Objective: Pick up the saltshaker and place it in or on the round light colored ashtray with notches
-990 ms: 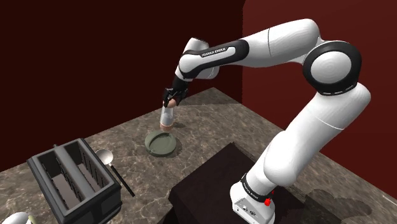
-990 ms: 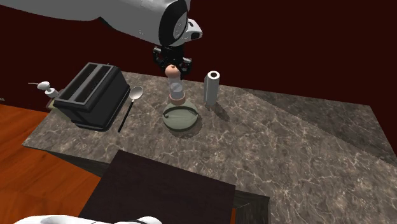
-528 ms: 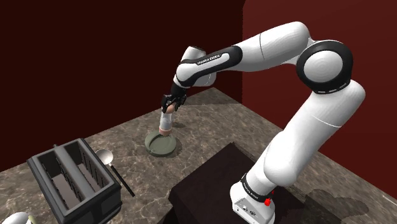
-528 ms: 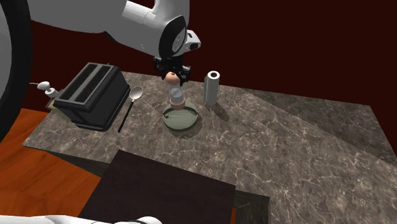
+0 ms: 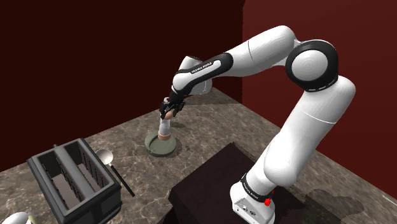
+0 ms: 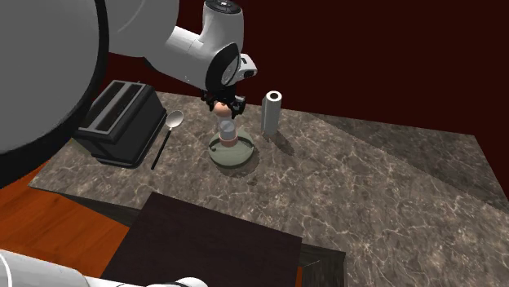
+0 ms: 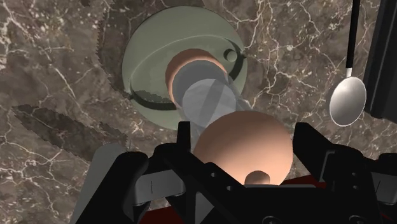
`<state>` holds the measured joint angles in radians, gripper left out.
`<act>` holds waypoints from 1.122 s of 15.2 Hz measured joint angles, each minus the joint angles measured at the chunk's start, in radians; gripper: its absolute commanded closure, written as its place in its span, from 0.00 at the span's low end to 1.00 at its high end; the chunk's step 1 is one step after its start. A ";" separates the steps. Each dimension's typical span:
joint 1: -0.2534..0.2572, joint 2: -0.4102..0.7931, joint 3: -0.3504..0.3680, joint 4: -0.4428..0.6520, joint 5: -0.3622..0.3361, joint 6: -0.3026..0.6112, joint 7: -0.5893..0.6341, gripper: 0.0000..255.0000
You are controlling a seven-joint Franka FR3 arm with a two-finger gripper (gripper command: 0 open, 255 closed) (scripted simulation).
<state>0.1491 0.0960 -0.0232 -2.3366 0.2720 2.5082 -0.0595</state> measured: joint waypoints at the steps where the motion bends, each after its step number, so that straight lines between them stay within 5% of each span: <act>1: -0.001 0.009 0.000 -0.002 0.004 0.011 -0.006 1.00; 16: -0.006 0.118 0.016 -0.015 0.060 0.130 -0.062 1.00; 17: -0.006 0.118 0.016 -0.015 0.060 0.130 -0.062 0.00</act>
<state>0.1428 0.2145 -0.0073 -2.3516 0.3321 2.6379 -0.1217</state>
